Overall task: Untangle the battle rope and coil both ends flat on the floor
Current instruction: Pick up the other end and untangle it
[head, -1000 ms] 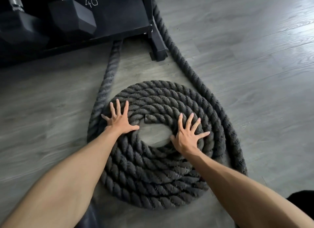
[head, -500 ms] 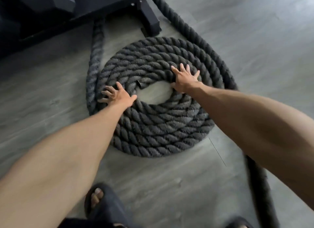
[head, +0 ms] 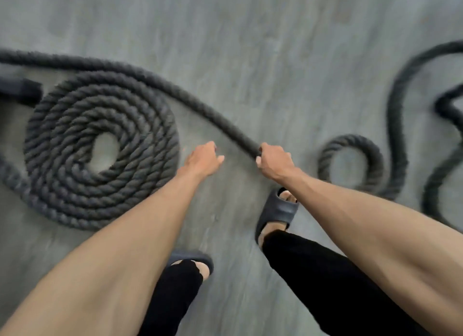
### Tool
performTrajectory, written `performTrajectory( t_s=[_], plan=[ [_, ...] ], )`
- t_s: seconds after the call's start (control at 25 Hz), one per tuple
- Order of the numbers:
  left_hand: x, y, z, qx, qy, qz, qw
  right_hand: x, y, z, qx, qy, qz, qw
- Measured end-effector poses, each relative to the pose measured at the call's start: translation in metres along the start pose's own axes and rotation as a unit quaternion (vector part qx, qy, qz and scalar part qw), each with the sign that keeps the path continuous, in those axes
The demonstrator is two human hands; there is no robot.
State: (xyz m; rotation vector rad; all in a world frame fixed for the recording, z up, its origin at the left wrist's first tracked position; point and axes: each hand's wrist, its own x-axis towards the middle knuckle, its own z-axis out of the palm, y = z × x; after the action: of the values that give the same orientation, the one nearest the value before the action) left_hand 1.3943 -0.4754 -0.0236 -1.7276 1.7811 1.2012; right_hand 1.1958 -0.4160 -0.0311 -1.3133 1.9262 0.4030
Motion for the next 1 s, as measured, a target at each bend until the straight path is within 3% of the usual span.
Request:
performTrajectory(
  t_s=[0.24, 0.36, 0.56, 0.68, 0.76, 0.84, 0.92, 1.0],
  plan=[
    [0.028, 0.154, 0.114, 0.118, -0.08, 0.164, 0.976, -0.032, 0.188, 0.034, 0.149, -0.004, 0.172, 0.974],
    [0.064, 0.181, 0.193, 0.272, -0.071, 0.251, 0.926, -0.023, 0.256, 0.086, 0.116, 0.012, 0.224, 0.968],
    [0.097, 0.214, 0.297, 0.418, -0.095, 0.275, 0.861, -0.023, 0.336, 0.16, 0.009, 0.051, 0.198, 0.979],
    [0.098, 0.231, 0.297, 0.468, -0.134, 0.224, 0.844, -0.035, 0.349, 0.154, 0.085, 0.106, 0.112, 0.984],
    [0.082, 0.241, 0.277, 0.454, -0.177, 0.167, 0.857, -0.05, 0.341, 0.115, 0.177, 0.146, 0.045, 0.972],
    [0.047, 0.258, 0.252, 0.348, -0.161, 0.106, 0.917, -0.066, 0.329, 0.041, 0.258, 0.194, 0.022, 0.946],
    [0.003, 0.298, 0.223, 0.188, -0.075, 0.086, 0.976, -0.081, 0.327, -0.05, 0.32, 0.2, 0.033, 0.926],
    [-0.029, 0.35, 0.192, 0.088, 0.033, 0.127, 0.987, -0.089, 0.342, -0.133, 0.366, 0.173, 0.047, 0.913]
  ],
)
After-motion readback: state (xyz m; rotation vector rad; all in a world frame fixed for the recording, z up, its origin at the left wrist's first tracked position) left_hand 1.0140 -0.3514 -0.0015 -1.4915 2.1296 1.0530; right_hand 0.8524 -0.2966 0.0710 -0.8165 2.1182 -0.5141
